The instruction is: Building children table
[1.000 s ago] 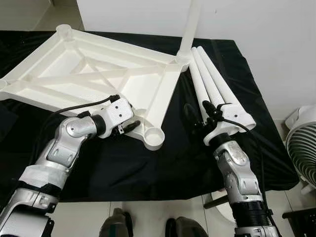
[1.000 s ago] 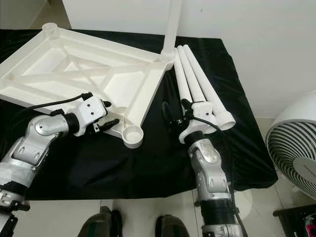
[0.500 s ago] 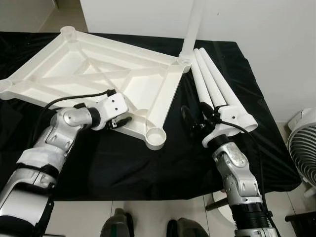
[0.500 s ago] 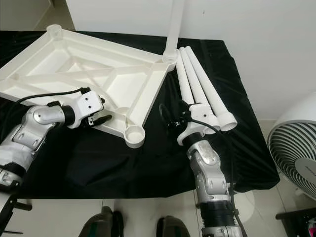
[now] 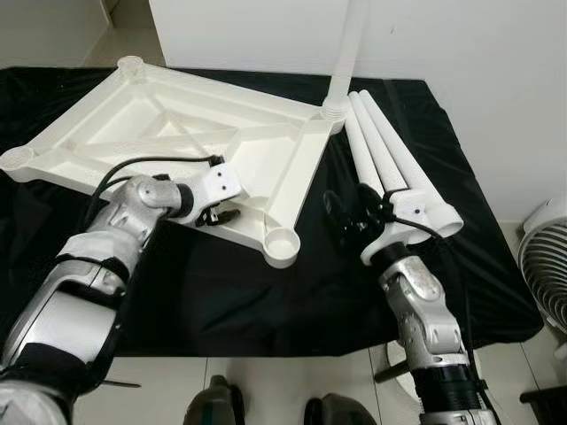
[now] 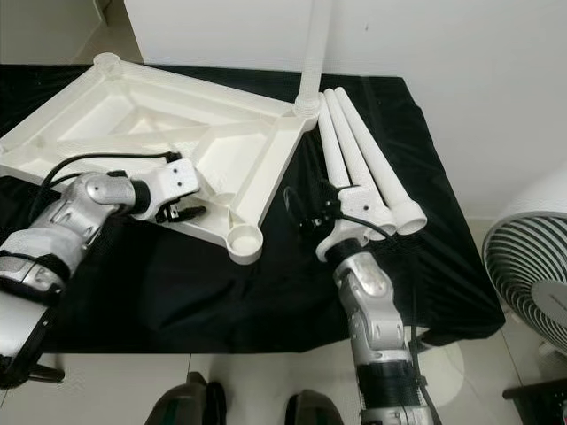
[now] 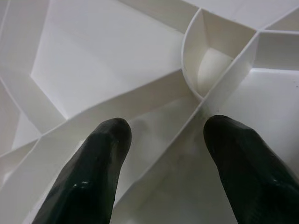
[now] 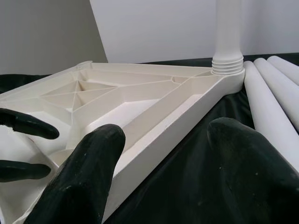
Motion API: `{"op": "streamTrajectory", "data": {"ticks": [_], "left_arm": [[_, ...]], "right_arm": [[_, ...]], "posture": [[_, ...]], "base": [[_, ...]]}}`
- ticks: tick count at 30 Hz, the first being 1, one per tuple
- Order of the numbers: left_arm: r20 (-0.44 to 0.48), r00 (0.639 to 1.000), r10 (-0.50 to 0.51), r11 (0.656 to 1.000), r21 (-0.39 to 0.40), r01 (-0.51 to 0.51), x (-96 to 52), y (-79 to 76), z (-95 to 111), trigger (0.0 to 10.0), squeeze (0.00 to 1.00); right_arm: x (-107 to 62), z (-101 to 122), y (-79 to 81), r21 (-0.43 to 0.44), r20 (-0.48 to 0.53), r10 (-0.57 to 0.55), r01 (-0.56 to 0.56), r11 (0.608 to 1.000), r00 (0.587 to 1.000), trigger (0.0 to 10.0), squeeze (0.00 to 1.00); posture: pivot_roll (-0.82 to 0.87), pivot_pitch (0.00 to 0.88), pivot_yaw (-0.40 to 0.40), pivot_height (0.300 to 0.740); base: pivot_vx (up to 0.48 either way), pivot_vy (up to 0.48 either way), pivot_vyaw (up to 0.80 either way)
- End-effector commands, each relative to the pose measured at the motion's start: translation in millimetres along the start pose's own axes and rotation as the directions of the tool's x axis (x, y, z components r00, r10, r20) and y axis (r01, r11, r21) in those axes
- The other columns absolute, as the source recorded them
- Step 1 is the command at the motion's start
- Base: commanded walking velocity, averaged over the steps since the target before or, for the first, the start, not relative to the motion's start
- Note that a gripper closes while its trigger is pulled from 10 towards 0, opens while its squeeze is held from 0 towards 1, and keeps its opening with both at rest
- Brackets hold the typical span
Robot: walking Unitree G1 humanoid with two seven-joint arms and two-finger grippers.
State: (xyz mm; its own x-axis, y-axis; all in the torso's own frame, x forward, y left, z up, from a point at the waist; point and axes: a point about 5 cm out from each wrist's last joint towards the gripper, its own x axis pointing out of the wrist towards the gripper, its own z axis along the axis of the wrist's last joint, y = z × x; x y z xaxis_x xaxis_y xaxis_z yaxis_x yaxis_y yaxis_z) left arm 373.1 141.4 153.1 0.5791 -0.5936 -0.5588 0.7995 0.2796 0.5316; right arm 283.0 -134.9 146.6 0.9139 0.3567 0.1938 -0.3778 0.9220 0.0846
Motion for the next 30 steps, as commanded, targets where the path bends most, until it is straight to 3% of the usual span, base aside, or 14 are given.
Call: {"op": "streamTrajectory", "data": {"ticks": [1,10,11,14,15,17,19,30], "left_arm": [[-0.035,0.999,-0.012,1.000,-0.007,0.011,4.6,-6.0,-6.4,10.0,0.00],[-0.069,0.996,-0.058,0.997,-0.048,0.055,10.5,-12.1,-10.4,10.0,0.00],[-0.092,0.993,-0.072,0.996,-0.056,0.068,11.1,-14.6,-15.7,6.9,0.00],[-0.099,0.992,-0.079,0.995,-0.067,0.072,11.7,-15.1,-17.8,6.9,0.00],[-0.092,0.992,-0.087,0.994,-0.067,0.081,11.8,-16.1,-18.3,3.8,0.00],[-0.088,0.992,-0.095,0.994,-0.064,0.090,11.6,-17.4,-19.5,3.3,0.00],[-0.090,0.987,-0.129,0.991,-0.053,0.125,10.7,-22.1,-23.6,0.0,0.00],[-0.075,0.983,-0.170,0.985,-0.055,0.166,13.4,-31.3,-26.1,0.0,0.00]], "right_arm": [[-2.0,0.3,1.5,-0.007,0.000,-0.003,0.003,1.000,1.000,10.0,0.00],[-5.7,1.0,-0.8,-0.010,-0.005,-0.020,0.020,1.000,1.000,10.0,0.00],[-6.0,1.2,-0.9,-0.010,-0.006,-0.022,0.022,1.000,1.000,10.0,0.00],[-6.1,1.3,-0.8,-0.010,-0.006,-0.022,0.022,1.000,1.000,10.0,0.00],[-6.1,1.4,-1.0,-0.010,-0.007,-0.023,0.023,1.000,1.000,10.0,0.00],[-6.1,1.7,-1.0,-0.011,-0.007,-0.024,0.024,1.000,1.000,10.0,0.00],[-6.1,2.5,-0.8,-0.011,-0.008,-0.025,0.024,1.000,1.000,10.0,0.00],[-6.7,2.3,-0.9,-0.011,-0.013,-0.027,0.027,1.000,1.000,10.0,0.00]], "posture": [[-0.08,0.063,0.057,0.740],[-0.08,0.089,0.059,0.740],[-0.08,0.093,0.060,0.740],[-0.08,0.093,0.060,0.740],[-0.08,0.098,0.058,0.740],[-0.08,0.101,0.058,0.740],[-0.08,0.104,0.057,0.740],[-0.08,0.112,0.058,0.740]], "base": [[0.000,0.000,0.00],[0.000,0.000,0.00],[0.000,0.000,0.00],[0.000,0.000,0.00],[0.000,0.000,0.00],[0.000,0.000,0.00],[0.000,0.000,0.00],[0.000,0.000,0.00]]}}
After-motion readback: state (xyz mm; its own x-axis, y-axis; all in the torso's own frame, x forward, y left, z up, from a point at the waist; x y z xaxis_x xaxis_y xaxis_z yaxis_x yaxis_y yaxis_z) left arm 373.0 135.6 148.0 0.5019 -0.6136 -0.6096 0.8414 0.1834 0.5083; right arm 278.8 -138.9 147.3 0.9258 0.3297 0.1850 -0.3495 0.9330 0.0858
